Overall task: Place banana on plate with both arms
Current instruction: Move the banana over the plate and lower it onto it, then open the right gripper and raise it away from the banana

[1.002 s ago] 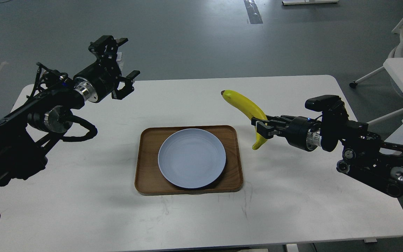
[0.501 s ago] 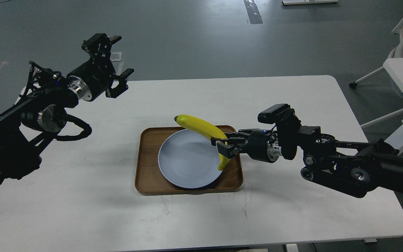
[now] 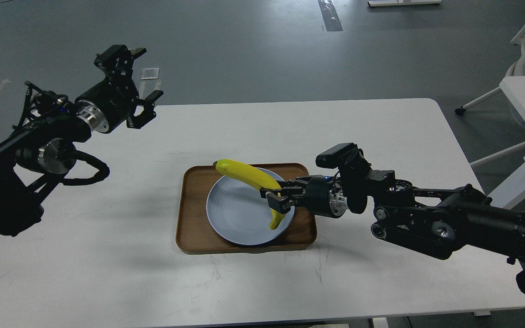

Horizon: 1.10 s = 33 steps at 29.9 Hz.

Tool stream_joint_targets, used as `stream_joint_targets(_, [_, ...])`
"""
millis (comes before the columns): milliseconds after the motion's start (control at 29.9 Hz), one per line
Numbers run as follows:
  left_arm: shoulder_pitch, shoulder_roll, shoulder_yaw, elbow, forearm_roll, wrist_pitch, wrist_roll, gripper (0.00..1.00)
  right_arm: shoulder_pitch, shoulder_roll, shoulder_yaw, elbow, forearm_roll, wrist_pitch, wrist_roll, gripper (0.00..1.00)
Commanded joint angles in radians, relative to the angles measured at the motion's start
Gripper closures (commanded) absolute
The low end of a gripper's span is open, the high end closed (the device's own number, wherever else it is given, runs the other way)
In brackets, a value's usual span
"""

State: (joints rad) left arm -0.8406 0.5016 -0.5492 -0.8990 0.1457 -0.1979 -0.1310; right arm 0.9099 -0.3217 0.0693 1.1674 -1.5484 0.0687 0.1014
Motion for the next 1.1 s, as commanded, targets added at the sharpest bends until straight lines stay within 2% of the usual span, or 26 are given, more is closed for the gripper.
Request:
stream_joint_targets(0, [-0.002, 0.003, 0.000, 0.000, 0.000, 0.000, 0.001, 0.02, 0.003, -0.010, 0.001, 0.005, 0.001, 0.000, -0.005, 0.07])
stream_joint_targets(234, [-0.002, -0.002, 0.002, 0.000, 0.000, 0.000, 0.001, 0.02, 0.011, -0.085, 0.021, 0.025, 0.002, 0.000, -0.008, 0.01])
stream_joint_targets(434, [-0.005, -0.011, 0.002, -0.003, 0.002, 0.000, 0.004, 0.02, 0.030, -0.099, 0.243, 0.014, 0.086, -0.003, -0.034, 0.01])
stream_joint_targets(568, [-0.006, -0.038, 0.002, -0.003, 0.002, 0.003, 0.002, 0.02, 0.050, -0.092, 0.377, 0.008, 0.473, -0.013, -0.054, 0.01])
stream_joint_targets(635, [-0.005, -0.051, 0.002, -0.003, 0.002, 0.008, 0.002, 0.02, 0.047, -0.088, 0.412, -0.005, 0.589, -0.017, -0.068, 0.01])
stream_joint_targets(768, [0.001, -0.070, -0.009, -0.003, -0.011, 0.002, 0.001, 0.02, 0.012, -0.045, 0.544, -0.028, 0.912, -0.059, -0.121, 0.01])
stream_joint_targets(935, [0.029, -0.074, -0.015, -0.009, -0.018, -0.001, -0.001, 0.02, -0.014, -0.001, 0.651, -0.052, 1.080, -0.139, -0.129, 0.00])
stream_joint_targets(1069, [0.060, -0.098, -0.050, -0.012, -0.020, -0.001, -0.002, 0.02, -0.049, 0.044, 0.731, -0.098, 1.110, -0.130, -0.138, 0.00])
